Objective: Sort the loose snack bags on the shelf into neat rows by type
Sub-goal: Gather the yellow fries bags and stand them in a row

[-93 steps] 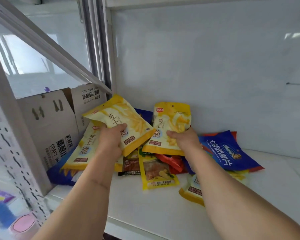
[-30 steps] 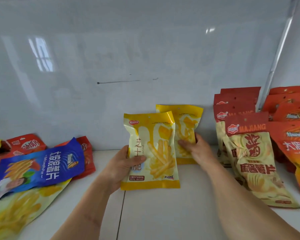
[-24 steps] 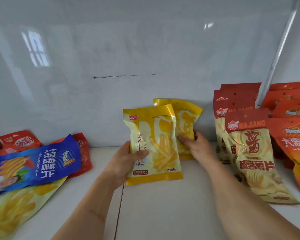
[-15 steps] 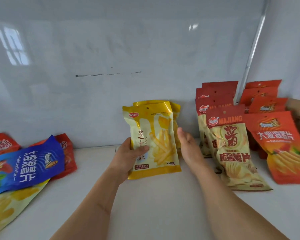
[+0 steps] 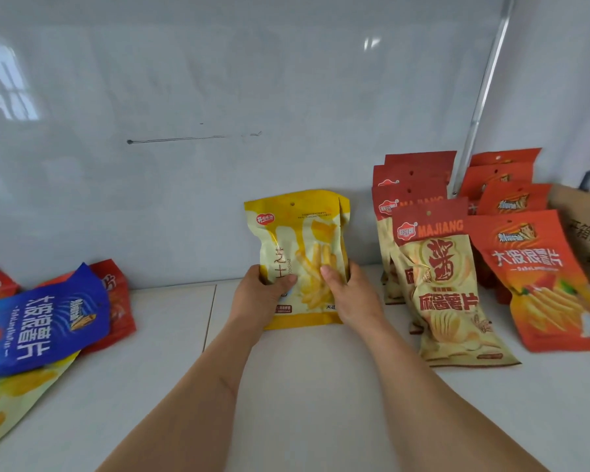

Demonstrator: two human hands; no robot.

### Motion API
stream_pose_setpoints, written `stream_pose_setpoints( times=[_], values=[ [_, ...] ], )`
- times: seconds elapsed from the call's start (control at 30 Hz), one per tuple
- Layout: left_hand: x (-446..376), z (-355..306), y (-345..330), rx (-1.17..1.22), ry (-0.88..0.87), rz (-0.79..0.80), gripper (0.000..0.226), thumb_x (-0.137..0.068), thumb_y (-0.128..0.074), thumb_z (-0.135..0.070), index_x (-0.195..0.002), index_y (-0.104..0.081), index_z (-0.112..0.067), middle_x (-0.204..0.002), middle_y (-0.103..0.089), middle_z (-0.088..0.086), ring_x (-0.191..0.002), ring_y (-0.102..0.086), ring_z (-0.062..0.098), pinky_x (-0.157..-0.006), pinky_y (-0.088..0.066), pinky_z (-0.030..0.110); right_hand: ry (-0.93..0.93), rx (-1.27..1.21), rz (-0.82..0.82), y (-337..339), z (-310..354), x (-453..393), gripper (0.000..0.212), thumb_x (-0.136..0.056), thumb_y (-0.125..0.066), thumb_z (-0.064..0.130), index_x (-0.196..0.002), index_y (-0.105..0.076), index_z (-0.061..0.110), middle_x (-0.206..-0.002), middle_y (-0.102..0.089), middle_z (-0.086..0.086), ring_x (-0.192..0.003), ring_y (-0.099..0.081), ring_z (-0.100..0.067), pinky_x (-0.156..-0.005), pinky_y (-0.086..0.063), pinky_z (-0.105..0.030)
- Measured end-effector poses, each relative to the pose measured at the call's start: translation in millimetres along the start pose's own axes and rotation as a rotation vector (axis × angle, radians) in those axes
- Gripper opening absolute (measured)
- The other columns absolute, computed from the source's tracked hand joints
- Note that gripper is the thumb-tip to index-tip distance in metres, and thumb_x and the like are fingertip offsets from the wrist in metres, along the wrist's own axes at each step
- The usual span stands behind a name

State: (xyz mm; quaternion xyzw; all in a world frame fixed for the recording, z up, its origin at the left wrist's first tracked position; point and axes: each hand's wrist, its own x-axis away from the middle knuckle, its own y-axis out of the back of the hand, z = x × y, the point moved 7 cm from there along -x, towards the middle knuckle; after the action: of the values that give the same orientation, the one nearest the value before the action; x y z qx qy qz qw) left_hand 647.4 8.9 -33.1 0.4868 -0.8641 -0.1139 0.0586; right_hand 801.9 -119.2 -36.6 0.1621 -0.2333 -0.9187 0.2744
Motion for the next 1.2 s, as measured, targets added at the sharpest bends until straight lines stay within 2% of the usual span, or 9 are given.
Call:
stream_pose_setpoints(
  times=[0.1,0.17,0.33,0.5,0.6,0.77,0.93,1.03,1.2],
  values=[
    [-6,2,-2,-0.059,0.007,-0.044,0.041,-0.083,-0.078,-0.043,-0.109,-0.058,-0.018,-0.097,-0.069,0.001,-0.087,-0.068,0.019,-0.075,-0.058,0.04,-0.013,0.065,-0.068,0,2,-2,0.055,-0.093,-0.047,0.066,-0.128,-0.053,0.024,-0.125,-0.064,0.001,-0.118,-0.059,-0.025,-0.1,-0.043,-0.042],
    [-6,2,-2,-0.071,0.005,-0.063,0.047,-0.084,-0.077,-0.044,-0.116,-0.056,-0.017,-0.1,-0.068,0.001,-0.091,-0.068,0.021,-0.08,-0.058,0.042,-0.001,0.097,-0.102,1,4,-1,0.056,-0.093,-0.047,0.065,-0.127,-0.053,0.021,-0.126,-0.062,-0.002,-0.118,-0.058,-0.026,-0.099,-0.043,-0.043],
    [6,2,-2,0.007,0.009,-0.095,0.066,-0.086,-0.076,-0.041,-0.14,-0.046,-0.016,-0.117,-0.066,0.001,-0.099,-0.068,0.021,-0.079,-0.055,0.035,0.013,0.085,-0.124,6,4,5,0.08,-0.092,-0.051,0.065,-0.15,-0.036,0.011,-0.149,-0.047,-0.01,-0.138,-0.043,-0.029,-0.111,-0.036,-0.047],
    [25,2,4,0.012,0.017,-0.131,0.079,-0.091,-0.068,-0.045,-0.154,-0.03,-0.016,-0.118,-0.061,-0.003,-0.099,-0.064,0.017,-0.072,-0.048,0.027,0.134,0.13,-0.221,16,14,27,0.081,-0.094,-0.049,0.061,-0.153,-0.031,0.008,-0.156,-0.036,-0.013,-0.144,-0.033,-0.029,-0.115,-0.031,-0.046],
    [39,2,15,-0.021,0.028,-0.181,0.073,-0.094,-0.062,-0.049,-0.153,-0.032,-0.017,-0.118,-0.059,-0.005,-0.093,-0.061,0.013,-0.063,-0.043,0.023,0.24,0.214,-0.322,21,25,43,0.074,-0.095,-0.051,0.056,-0.149,-0.038,0.008,-0.155,-0.037,-0.015,-0.143,-0.034,-0.031,-0.114,-0.029,-0.047],
    [70,9,53,-0.142,0.025,-0.298,0.059,-0.097,-0.058,-0.046,-0.145,-0.045,-0.016,-0.126,-0.061,-0.002,-0.102,-0.055,0.016,-0.085,-0.041,0.028,0.685,0.321,-0.447,6,70,83,0.04,-0.094,-0.057,0.037,-0.124,-0.063,0.01,-0.134,-0.058,-0.012,-0.123,-0.052,-0.033,-0.101,-0.042,-0.047],
    [103,15,108,-0.492,-0.033,-0.389,0.039,-0.098,-0.057,-0.037,-0.131,-0.06,-0.016,-0.124,-0.067,0.002,-0.111,-0.062,0.023,-0.088,-0.045,0.03,0.99,0.338,-0.333,-43,107,129,0.02,-0.09,-0.057,0.025,-0.099,-0.072,0.015,-0.11,-0.069,-0.002,-0.101,-0.063,-0.027,-0.089,-0.04,-0.037],
    [124,13,140,-0.724,-0.08,-0.403,0.036,-0.101,-0.052,-0.036,-0.13,-0.06,-0.017,-0.129,-0.062,0.003,-0.113,-0.061,0.024,-0.089,-0.049,0.035,1.012,0.343,-0.231,-71,125,148,0.022,-0.09,-0.054,0.026,-0.097,-0.071,0.015,-0.101,-0.069,0.0,-0.095,-0.065,-0.027,-0.084,-0.043,-0.039],
    [157,8,201,-0.987,-0.157,-0.457,0.032,-0.103,-0.046,-0.036,-0.125,-0.062,-0.021,-0.126,-0.062,0.001,-0.113,-0.06,0.023,-0.079,-0.05,0.035,0.997,0.332,-0.103,-113,164,183,0.031,-0.09,-0.046,0.031,-0.098,-0.072,0.016,-0.098,-0.07,0.0,-0.088,-0.065,-0.026,-0.079,-0.048,-0.036]
  ],
)
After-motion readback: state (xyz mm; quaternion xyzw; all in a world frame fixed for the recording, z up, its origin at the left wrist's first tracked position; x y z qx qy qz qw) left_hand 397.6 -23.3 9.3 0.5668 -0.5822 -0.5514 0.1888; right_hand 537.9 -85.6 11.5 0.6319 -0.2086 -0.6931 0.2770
